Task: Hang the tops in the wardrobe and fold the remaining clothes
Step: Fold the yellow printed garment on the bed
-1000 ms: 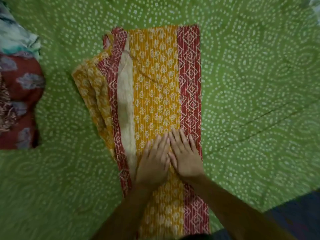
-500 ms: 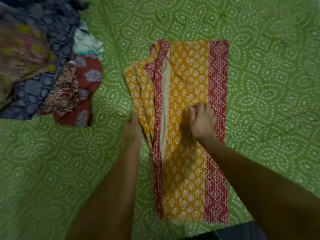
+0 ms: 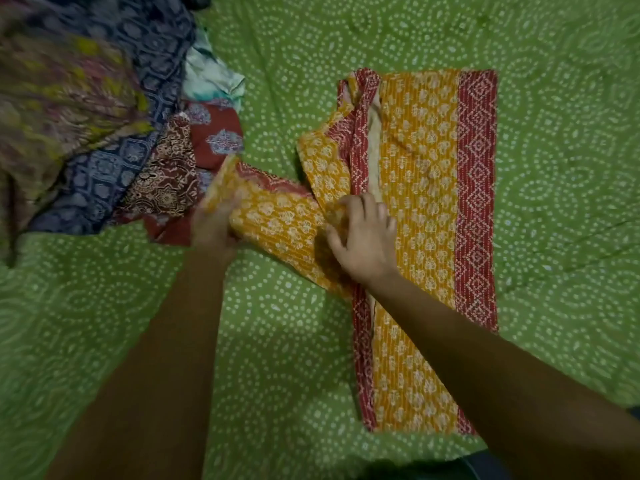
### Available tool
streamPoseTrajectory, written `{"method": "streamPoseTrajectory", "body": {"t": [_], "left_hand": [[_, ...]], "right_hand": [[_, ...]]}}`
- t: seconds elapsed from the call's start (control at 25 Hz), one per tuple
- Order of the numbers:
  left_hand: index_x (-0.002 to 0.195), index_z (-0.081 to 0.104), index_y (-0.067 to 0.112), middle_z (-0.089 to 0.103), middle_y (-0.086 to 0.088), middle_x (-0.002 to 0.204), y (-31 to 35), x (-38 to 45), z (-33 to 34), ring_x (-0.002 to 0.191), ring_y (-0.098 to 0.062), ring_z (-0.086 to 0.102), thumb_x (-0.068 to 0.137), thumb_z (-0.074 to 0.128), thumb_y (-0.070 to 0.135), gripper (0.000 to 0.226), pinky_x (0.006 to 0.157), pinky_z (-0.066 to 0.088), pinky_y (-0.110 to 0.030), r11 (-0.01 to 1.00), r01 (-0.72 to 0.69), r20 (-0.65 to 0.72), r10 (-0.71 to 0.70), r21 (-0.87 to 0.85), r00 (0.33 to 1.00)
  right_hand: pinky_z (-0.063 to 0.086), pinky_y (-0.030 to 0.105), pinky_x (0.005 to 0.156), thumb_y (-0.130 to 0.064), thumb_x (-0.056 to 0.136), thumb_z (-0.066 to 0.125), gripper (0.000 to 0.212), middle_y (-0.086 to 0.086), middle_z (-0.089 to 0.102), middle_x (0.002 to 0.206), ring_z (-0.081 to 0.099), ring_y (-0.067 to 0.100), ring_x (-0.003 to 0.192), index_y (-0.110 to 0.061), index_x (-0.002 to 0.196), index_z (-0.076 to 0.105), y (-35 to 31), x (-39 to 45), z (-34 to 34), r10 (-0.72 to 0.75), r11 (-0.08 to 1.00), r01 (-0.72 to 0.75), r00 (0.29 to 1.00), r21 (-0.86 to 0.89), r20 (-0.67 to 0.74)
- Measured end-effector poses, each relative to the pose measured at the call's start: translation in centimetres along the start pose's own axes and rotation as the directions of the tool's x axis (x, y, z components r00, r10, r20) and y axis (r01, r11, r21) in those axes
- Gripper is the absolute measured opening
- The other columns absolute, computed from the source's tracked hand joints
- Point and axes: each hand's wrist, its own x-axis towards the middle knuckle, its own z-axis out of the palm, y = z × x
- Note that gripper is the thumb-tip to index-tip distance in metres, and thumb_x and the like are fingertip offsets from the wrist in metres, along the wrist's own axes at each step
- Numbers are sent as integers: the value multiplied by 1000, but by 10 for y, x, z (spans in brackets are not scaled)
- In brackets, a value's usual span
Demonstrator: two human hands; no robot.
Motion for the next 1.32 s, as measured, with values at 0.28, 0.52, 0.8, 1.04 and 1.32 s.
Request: {"method": "streamPoseTrajectory", "body": {"t": [0.28, 0.52, 0.8, 1.04, 1.32], "left_hand": [[97, 58, 3, 56, 0, 75, -16, 2, -84, 68, -12, 52, 88, 62, 1, 9, 54, 40, -5, 677, -371, 96, 408, 636, 908], [115, 51, 5, 58, -4, 101, -50, 7, -119, 92, -24, 58, 90, 62, 20, 31, 76, 43, -30, 542, -330, 62, 452, 773, 890], [106, 64, 12, 69, -9, 97, -1, -11, -68, 88, -23, 66, 86, 32, 74, 73, 79, 54, -37, 933, 28, 51, -50, 358, 997], [80, 66, 12, 64, 0, 69, -10, 18, -87, 73, -19, 58, 88, 63, 18, 10, 53, 46, -17, 909, 33, 79, -72, 415, 994], [96, 56, 1, 55, -7, 82, -19, 10, -93, 75, -18, 47, 95, 52, 9, 9, 63, 23, -22, 405, -420, 227, 444, 812, 867]], "right_hand": [[24, 48, 108, -45, 91, 44, 82, 15, 20, 153, 25, 32, 135, -3, 150, 6, -38, 64, 38, 43, 922, -8, 996, -388, 82], [14, 55, 112, -14, 98, 30, 62, 15, 9, 159, 10, 34, 144, -5, 152, 1, -56, 120, 43, 308, 886, -269, 950, -378, 47], [15, 50, 110, -35, 99, 28, 58, 6, 14, 159, 9, 23, 147, -18, 153, 15, -124, 31, 50, 54, 985, -49, 998, -168, 27], [39, 47, 103, -19, 95, 24, 56, 7, 25, 157, 26, 24, 143, -12, 150, 27, -141, -37, 100, -345, 890, 412, 889, -196, 302], [-14, 53, 112, 12, 78, 21, 90, 8, -29, 153, -31, 27, 139, -22, 148, -23, -68, -50, 61, -55, 950, 146, 949, -275, 311]]}}
